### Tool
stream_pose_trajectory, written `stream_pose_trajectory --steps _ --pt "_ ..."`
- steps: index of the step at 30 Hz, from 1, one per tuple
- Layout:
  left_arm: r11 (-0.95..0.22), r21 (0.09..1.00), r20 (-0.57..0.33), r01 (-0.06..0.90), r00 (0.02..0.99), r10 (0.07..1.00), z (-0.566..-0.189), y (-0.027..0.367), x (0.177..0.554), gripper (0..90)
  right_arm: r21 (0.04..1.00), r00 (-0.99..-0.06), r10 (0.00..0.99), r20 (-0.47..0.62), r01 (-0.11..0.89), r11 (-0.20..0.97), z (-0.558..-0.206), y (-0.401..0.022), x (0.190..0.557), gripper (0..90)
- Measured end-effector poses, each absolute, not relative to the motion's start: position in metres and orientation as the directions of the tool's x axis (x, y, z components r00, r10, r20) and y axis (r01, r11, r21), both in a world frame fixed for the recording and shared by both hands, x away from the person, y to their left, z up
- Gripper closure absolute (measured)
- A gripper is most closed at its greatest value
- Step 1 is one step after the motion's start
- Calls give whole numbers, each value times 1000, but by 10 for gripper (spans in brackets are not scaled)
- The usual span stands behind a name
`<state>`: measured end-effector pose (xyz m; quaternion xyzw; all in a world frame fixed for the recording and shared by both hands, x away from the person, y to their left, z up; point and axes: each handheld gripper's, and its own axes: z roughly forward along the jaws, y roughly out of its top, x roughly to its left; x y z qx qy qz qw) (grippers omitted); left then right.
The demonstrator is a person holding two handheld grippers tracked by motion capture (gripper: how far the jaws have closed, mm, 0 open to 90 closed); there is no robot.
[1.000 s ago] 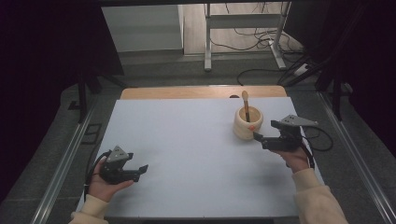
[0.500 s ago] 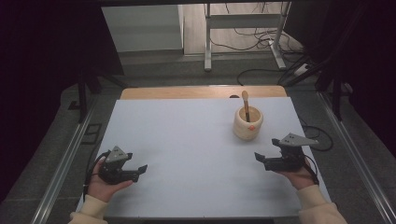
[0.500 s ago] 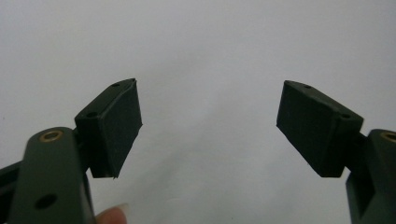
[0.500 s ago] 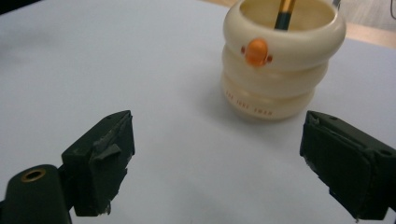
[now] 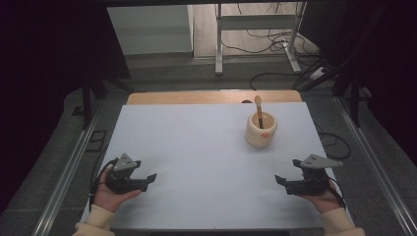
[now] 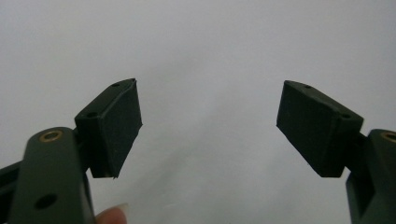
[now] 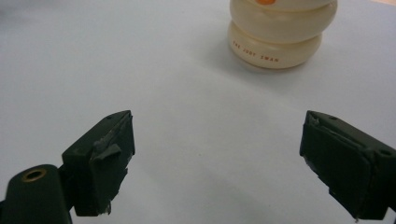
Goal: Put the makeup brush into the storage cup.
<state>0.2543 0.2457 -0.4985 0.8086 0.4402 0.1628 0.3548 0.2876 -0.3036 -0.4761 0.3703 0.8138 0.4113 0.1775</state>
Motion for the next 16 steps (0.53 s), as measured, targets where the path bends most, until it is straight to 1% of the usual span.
stream_pose_trajectory --steps 16 --pt "-358 717 -50 598 556 829 -499 246 255 224 821 -659 752 -1 428 377 -473 -304 287 117"
